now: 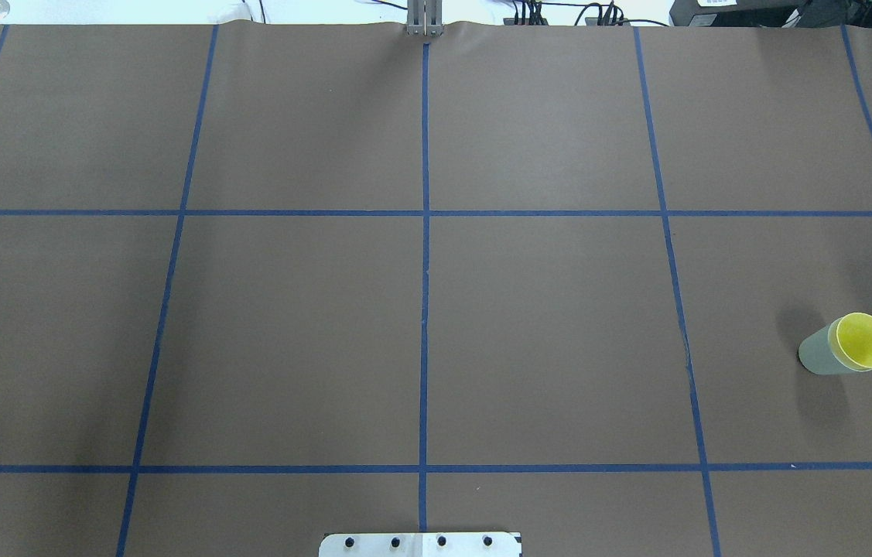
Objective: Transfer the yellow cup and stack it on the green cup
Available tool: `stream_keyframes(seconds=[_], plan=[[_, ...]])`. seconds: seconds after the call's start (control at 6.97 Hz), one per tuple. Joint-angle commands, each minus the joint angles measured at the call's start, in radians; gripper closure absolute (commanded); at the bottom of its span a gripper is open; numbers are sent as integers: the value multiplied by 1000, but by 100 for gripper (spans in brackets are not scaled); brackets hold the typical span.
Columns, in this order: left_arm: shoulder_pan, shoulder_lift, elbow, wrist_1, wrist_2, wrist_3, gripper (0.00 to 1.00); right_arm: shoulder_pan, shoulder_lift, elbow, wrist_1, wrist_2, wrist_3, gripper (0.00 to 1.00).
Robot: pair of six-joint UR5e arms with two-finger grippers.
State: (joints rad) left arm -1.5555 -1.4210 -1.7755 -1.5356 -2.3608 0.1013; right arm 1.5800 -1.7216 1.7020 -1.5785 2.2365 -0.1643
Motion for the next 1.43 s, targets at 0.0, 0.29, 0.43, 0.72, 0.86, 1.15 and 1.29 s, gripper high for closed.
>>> stream_keyframes(seconds=[0.0,0.29,0.43,0.72,0.86,1.15,1.29], plan=[[0,1,1,0,14,0,0,0,-4,1,0,0,0,0],[0,-3,-1,0,52,0,0,0,-7,1,0,0,0,0],[0,-1,-1,0,54,-2,0,0,-7,1,0,0,0,0],[0,-3,-2,0,55,-2,0,0,-7,1,0,0,0,0],[0,-3,-2,0,55,-2,0,0,-7,1,0,2,0,0],[0,-1,-12,0,55,-3,0,-2,-7,2,0,3,0,0],[0,-1,-12,0,55,-3,0,-2,-7,1,0,3,-1,0]])
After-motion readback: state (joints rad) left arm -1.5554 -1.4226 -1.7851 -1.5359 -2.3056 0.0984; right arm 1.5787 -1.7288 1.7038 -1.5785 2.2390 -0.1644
